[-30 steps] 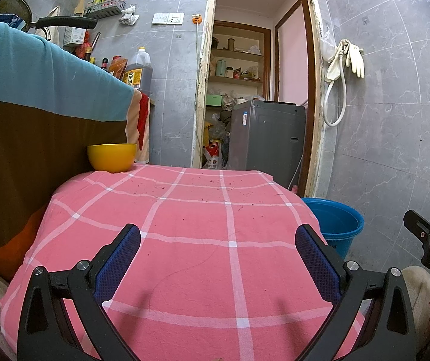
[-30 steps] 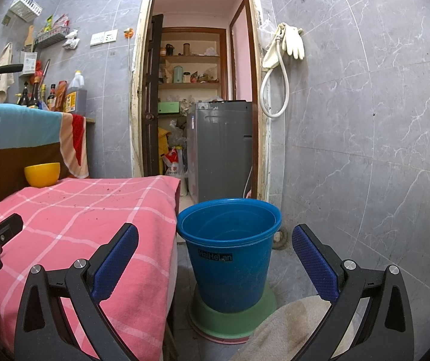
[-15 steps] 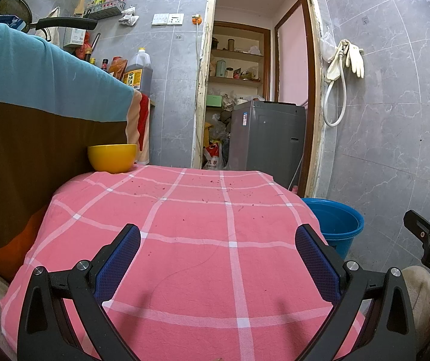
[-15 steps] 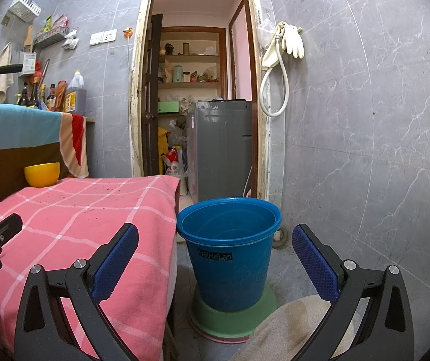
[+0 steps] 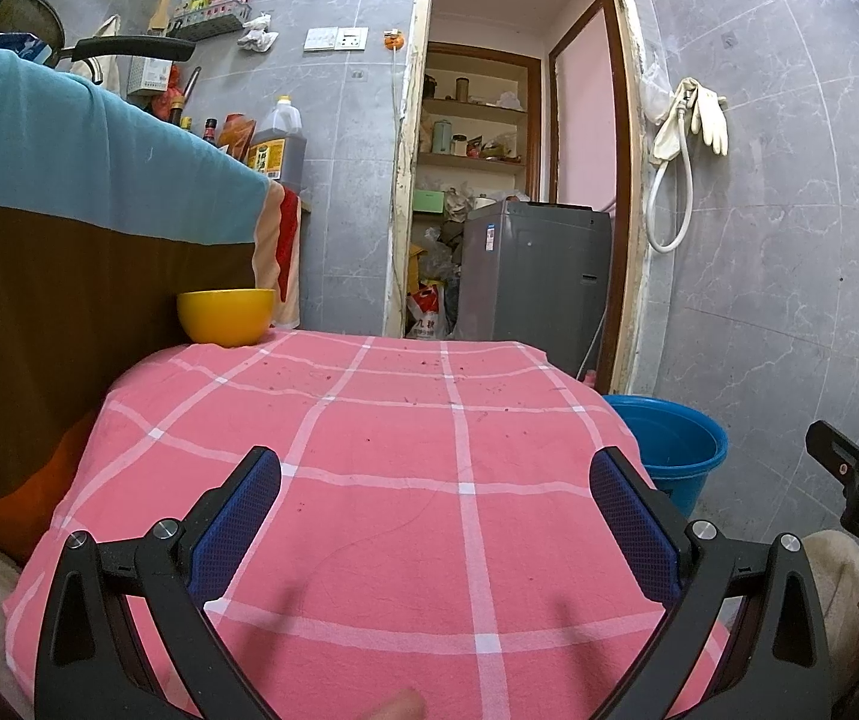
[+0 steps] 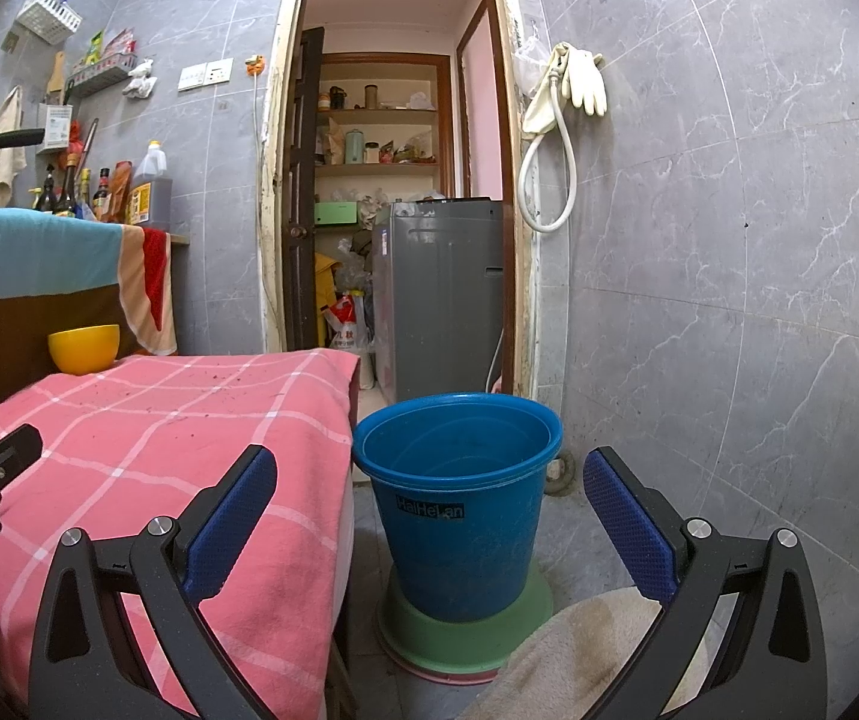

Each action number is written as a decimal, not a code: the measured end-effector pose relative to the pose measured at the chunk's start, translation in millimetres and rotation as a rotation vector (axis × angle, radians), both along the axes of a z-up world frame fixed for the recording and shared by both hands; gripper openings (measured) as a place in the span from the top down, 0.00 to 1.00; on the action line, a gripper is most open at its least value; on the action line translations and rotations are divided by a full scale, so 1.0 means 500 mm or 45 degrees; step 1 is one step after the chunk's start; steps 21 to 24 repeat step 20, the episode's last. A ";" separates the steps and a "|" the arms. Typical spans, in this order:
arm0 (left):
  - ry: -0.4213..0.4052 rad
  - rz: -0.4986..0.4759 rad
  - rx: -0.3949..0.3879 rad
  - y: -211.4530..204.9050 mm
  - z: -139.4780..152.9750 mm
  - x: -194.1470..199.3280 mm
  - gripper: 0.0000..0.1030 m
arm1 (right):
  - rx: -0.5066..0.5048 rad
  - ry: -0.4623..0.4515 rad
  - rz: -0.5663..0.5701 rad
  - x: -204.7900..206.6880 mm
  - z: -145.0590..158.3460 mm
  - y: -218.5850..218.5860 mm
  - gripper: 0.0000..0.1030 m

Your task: Collect trash

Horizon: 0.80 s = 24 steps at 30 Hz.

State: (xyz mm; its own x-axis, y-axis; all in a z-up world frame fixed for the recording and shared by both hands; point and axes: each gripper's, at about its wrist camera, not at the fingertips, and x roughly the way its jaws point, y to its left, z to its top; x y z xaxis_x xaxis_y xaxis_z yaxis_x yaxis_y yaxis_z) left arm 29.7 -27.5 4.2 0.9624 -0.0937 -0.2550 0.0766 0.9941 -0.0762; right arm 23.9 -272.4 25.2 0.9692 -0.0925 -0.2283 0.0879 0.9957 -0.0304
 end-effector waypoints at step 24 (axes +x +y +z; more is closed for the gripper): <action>-0.016 0.028 0.037 0.016 -0.001 0.003 0.02 | 0.001 0.001 -0.001 -0.002 0.001 0.002 0.00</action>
